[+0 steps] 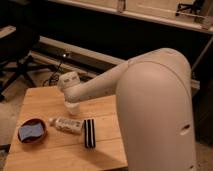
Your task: Place the pepper in the ceramic cup
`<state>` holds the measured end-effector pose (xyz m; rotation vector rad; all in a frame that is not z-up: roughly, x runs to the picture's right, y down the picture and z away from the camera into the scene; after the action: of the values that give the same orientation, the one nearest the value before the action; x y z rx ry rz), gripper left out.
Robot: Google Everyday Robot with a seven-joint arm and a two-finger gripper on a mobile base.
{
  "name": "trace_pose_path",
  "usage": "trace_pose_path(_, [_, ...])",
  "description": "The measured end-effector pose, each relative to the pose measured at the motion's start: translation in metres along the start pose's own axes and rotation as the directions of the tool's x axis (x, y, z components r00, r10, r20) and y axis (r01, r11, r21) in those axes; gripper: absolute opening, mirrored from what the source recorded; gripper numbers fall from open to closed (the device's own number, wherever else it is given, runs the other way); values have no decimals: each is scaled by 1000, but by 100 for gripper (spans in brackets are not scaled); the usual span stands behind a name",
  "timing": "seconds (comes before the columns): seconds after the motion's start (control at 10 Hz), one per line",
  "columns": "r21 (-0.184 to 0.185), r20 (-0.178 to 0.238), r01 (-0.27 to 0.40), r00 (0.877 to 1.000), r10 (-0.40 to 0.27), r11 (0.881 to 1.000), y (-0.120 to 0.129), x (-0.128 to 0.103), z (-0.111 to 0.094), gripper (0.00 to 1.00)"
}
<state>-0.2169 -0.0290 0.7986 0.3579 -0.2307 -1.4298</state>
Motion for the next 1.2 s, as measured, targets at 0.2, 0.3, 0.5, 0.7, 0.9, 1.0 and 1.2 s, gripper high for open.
trace_pose_path(0.2, [-5, -5, 13, 1000, -13, 1000, 15, -7, -14, 7])
trace_pose_path(0.3, [-12, -25, 36, 999, -36, 999, 20, -8, -21, 19])
trace_pose_path(0.5, [-48, -95, 69, 993, -73, 997, 22, 1, -29, 39])
trace_pose_path(0.7, [-80, -165, 74, 982, -86, 994, 16, 9, -29, 60])
trace_pose_path(0.9, [-92, -200, 66, 976, -83, 994, 9, 4, -20, 77])
trace_pose_path(1.0, [-93, -201, 61, 976, -79, 994, 5, -2, -14, 80])
trace_pose_path(1.2, [-98, -188, 61, 979, -79, 993, -1, -16, 0, 80])
